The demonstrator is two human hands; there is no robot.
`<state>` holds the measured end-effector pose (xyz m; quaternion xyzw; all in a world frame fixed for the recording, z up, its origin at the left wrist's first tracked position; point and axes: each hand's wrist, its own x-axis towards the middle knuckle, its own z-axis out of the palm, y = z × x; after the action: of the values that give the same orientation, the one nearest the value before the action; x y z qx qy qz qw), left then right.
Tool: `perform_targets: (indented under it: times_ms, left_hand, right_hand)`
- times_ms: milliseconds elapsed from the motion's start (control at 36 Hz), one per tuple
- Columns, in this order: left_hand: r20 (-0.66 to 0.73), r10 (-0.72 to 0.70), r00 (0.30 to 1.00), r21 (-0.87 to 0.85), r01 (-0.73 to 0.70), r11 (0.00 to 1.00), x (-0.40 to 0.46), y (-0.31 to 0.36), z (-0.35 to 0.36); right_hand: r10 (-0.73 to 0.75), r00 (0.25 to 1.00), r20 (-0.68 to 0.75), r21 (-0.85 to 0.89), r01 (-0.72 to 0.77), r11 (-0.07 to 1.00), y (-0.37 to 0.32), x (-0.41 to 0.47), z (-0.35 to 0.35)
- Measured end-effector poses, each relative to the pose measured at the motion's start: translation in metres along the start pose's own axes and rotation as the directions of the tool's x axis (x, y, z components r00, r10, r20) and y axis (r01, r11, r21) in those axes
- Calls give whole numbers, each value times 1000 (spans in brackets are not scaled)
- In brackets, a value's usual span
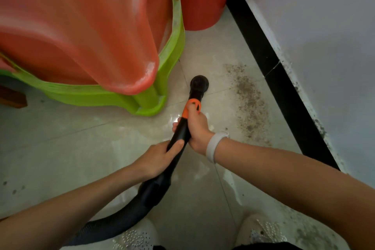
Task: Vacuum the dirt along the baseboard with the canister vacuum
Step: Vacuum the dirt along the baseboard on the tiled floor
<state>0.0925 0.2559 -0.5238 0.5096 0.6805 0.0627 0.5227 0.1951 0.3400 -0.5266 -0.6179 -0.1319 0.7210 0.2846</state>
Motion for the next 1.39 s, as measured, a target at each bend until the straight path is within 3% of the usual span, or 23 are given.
perform_targets:
  times_ms: [139, 306, 444, 694, 944, 1167, 1389]
  left_hand:
    - [138, 6, 990, -42, 0, 999, -12, -7, 7]
    - [171, 41, 984, -186, -9, 983, -5, 3, 15]
    - [54, 14, 998, -230, -1, 973, 15, 13, 22]
    - [-97, 62, 993, -263, -86, 961, 63, 53, 6]
    - [-27, 111, 993, -257, -114, 960, 76, 78, -2]
    - [90, 85, 992, -230, -62, 971, 50, 53, 3]
    - [210, 102, 972, -194, -61, 979, 29, 31, 11]
  right_hand:
    - [46, 999, 19, -9, -46, 999, 12, -13, -19]
    - [15, 998, -68, -29, -17, 999, 6, -9, -39]
    - [-87, 985, -148, -90, 74, 993, -8, 7, -34]
    - [-135, 986, -100, -163, 118, 980, -69, 43, -16]
    - [-141, 979, -144, -83, 130, 988, -89, 48, -24]
    - [-61, 989, -132, 3, 62, 998, -52, 27, -36]
    - [17, 976, -216, 56, -5, 998, -14, 12, -51]
